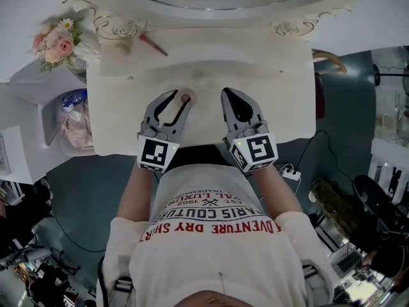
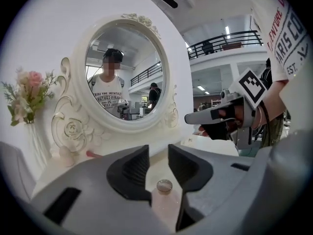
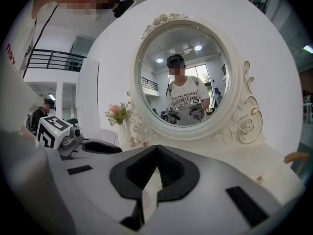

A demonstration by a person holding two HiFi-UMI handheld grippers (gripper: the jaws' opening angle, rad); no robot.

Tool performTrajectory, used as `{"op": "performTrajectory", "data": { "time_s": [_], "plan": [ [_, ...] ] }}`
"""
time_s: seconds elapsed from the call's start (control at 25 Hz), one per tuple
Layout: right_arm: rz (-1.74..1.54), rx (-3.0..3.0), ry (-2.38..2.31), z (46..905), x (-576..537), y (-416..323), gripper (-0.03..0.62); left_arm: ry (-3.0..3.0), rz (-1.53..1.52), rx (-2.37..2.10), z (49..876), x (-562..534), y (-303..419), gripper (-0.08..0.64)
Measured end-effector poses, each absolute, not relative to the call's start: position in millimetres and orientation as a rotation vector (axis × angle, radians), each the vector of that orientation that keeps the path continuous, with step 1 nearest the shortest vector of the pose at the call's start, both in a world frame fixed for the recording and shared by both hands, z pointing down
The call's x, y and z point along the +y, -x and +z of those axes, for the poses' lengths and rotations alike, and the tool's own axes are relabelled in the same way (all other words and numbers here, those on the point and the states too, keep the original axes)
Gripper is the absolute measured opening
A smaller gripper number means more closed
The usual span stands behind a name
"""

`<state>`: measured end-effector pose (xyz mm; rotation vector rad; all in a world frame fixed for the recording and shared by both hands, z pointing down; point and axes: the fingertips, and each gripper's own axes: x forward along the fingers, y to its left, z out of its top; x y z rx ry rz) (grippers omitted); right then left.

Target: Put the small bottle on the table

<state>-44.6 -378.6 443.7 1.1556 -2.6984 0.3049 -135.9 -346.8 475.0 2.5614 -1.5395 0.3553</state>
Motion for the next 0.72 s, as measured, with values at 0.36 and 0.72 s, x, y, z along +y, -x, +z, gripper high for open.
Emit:
{"op": "performTrajectory", "data": {
  "time_s": [0.36, 0.72],
  "plan": [
    [0.207, -2.788, -1.154, 388, -359, 50, -0.002, -2.524, 0.339, -1.686, 412, -330, 166, 0.008],
    [0.056, -2.873, -1.091, 341, -345, 47, -0.002, -2.554, 0.286, -1.716, 351, -305, 175, 0.008]
  ]
}}
